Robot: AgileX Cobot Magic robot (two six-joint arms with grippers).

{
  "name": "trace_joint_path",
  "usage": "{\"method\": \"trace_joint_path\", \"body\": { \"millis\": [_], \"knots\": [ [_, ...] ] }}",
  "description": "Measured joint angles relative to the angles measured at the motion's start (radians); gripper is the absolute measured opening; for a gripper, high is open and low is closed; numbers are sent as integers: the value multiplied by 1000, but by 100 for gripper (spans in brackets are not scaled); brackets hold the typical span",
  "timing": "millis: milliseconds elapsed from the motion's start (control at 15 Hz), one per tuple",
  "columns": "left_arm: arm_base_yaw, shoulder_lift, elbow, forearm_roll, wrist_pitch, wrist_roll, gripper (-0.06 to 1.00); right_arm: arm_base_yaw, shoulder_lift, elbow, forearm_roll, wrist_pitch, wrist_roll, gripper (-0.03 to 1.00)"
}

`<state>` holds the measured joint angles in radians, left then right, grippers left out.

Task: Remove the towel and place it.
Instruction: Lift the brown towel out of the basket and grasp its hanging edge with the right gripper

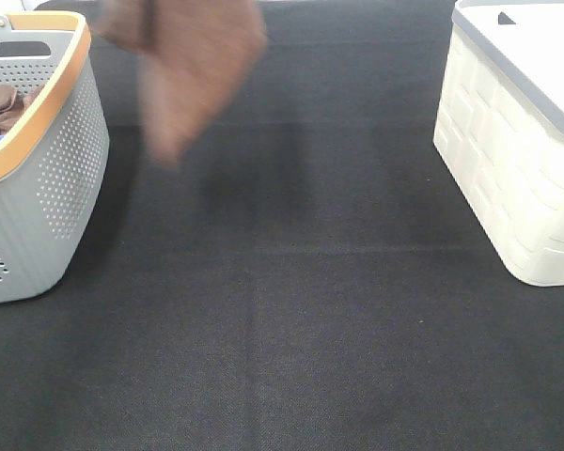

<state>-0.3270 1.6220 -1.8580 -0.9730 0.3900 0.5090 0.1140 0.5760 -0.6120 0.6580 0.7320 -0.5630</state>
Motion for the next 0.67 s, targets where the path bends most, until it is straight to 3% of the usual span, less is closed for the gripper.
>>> {"method": "trace_joint_path", "body": {
  "millis": [267, 400, 467, 667],
  "knots": [
    [-91, 57, 0, 21, -35, 0, 0, 190, 356, -245, 96, -10, -224, 72],
    [-122, 74, 0, 30, -55, 0, 0, 297, 480, -338, 96, -46, -262, 72],
    [-122, 74, 0, 30, -55, 0, 0, 297, 480, -338, 96, -46, -262, 72],
    [-159, 86, 0, 37, -81, 0, 0, 406, 619, -380, 93, -175, -270, 72]
  ]
}}
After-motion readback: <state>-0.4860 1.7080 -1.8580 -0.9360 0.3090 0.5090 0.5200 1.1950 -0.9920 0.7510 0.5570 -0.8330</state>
